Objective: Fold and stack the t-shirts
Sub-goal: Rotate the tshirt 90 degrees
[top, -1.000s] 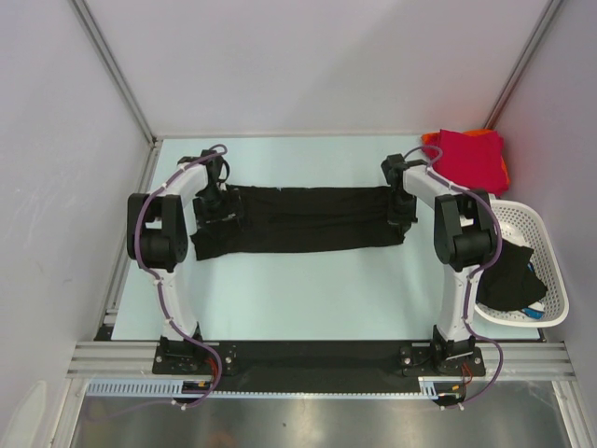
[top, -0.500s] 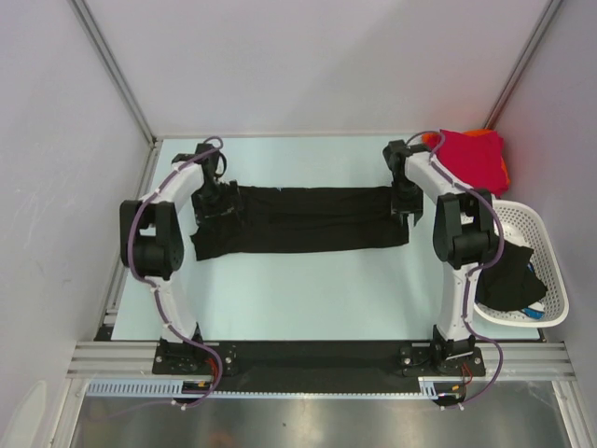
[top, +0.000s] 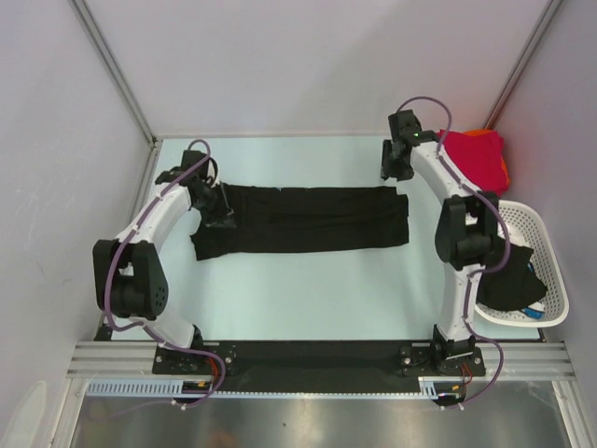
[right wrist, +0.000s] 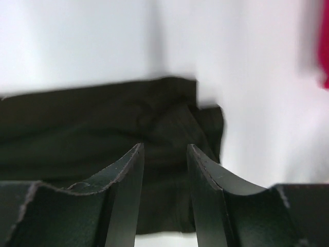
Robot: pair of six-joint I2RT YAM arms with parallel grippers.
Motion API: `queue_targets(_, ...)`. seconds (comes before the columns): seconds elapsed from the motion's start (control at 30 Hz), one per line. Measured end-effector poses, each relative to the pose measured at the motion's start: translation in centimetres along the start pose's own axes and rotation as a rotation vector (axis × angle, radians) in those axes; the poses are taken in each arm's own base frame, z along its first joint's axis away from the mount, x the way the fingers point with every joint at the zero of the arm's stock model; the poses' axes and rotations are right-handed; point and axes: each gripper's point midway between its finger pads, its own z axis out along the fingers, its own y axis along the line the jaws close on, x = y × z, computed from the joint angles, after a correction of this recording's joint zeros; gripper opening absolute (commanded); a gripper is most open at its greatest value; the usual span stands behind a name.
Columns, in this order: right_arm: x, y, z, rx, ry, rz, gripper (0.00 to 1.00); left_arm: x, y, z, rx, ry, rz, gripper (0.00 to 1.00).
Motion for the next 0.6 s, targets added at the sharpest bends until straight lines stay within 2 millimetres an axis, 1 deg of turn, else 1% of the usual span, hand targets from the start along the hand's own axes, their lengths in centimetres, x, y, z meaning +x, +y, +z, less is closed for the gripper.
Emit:
queue_targets(0.07, 1.0, 0.8, 3.4, -0.021, 0.048, -0.014, 0.45, 1.8, 0.3, 1.0, 0.011, 0.060, -0.021, 0.00)
queue_targets(0.13, 2.3, 1.5, 6.3, -0.044, 0.100, -0.031, 0.45, 2.8, 0.2, 1.8, 0.025, 0.102, -0.030, 0.00)
queue_targets(0.17, 2.8, 1.9, 7.7, -0.062, 0.126, -0.034, 0.45, 3.3, -0.1, 2.2, 0.037, 0.122, -0.027, 0.02)
queue_targets(0.23, 2.9, 2.6, 9.0, -0.093, 0.142, -0.035, 0.45, 3.8, -0.8, 2.9, 0.058, 0.147, -0.013, 0.08)
queue_targets(0.27, 2.7, 3.1, 9.6, -0.113, 0.142, -0.036, 0.45, 4.1, -1.3, 3.3, 0.070, 0.158, -0.001, 0.16)
queue_targets(0.33, 1.6, 3.8, 10.0, -0.147, 0.117, -0.036, 0.45, 4.9, -2.3, 4.1, 0.086, 0.193, 0.034, 0.31)
queue_targets(0.37, 1.0, 4.1, 9.9, -0.164, 0.105, -0.035, 0.45, 5.2, -2.8, 4.5, 0.094, 0.209, 0.047, 0.45)
queue_targets(0.4, 0.2, 4.4, 9.7, -0.180, 0.086, -0.033, 0.46, 5.6, -3.4, 4.8, 0.103, 0.225, 0.070, 0.53)
queue_targets(0.47, -1.6, 4.8, 9.2, -0.212, 0.038, -0.026, 0.46, 6.0, -4.9, 5.6, 0.120, 0.254, 0.113, 0.59)
queue_targets(0.53, -3.2, 5.2, 8.7, -0.237, -0.005, -0.020, 0.46, 6.1, -6.0, 6.3, 0.126, 0.272, 0.141, 0.62)
queue_targets(0.6, -4.3, 5.4, 8.5, -0.259, -0.035, -0.014, 0.46, 5.9, -7.0, 7.1, 0.129, 0.286, 0.160, 0.64)
